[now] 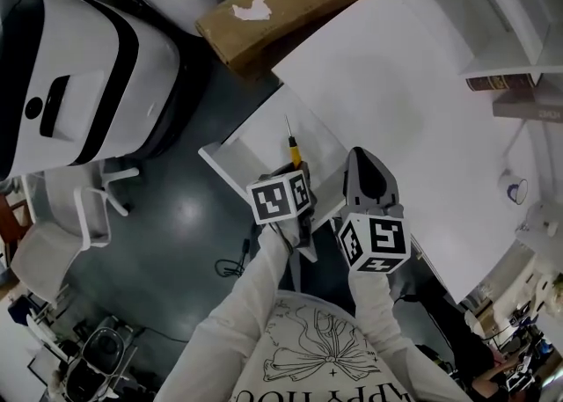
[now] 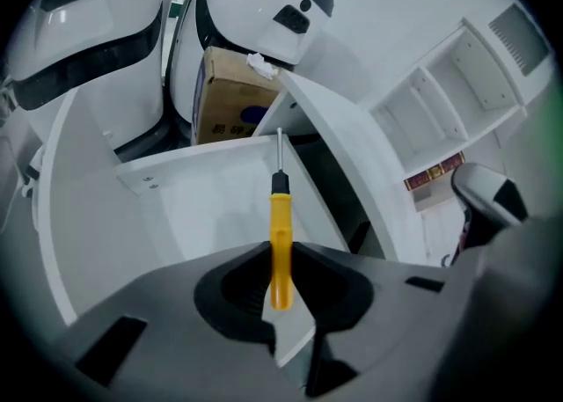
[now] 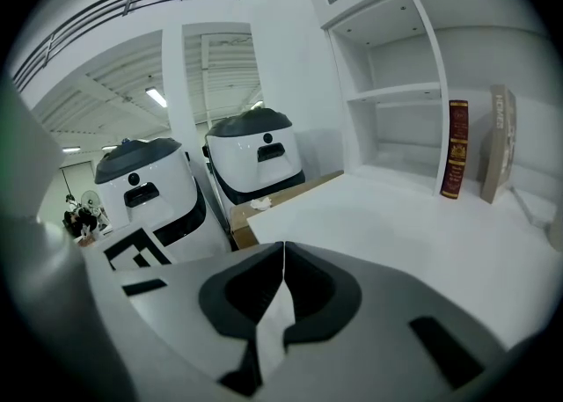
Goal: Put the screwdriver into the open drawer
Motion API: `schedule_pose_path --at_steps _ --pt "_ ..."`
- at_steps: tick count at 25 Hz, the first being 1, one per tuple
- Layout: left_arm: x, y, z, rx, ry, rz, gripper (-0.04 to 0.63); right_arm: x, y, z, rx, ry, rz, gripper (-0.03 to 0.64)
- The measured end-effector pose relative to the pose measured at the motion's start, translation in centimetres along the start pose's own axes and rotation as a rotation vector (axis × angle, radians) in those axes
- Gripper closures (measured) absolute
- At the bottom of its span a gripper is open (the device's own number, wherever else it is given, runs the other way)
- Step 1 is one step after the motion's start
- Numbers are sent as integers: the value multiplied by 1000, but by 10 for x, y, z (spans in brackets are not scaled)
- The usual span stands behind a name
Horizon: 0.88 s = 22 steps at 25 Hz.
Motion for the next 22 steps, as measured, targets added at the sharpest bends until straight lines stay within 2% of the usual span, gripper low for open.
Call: schedule_pose_path --at_steps 5,12,22 --pt "5 3 -34 46 -36 24 531 -6 9 -7 23 -3 -13 612" --pt "15 10 -83 108 -106 -14 531 -8 23 -16 58 -11 -30 612" --pt "35 19 -113 158 -143 44 531 -7 34 -25 82 -26 -35 613"
Point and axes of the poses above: the fingertips, and each gripper's own axes: z backward along the fingers, x to its left, y out of its underside, the point moved 6 cm from there along z, backward along the fingers, and after that the axes turned 13 degrees about -y, right-handed, at the moved point
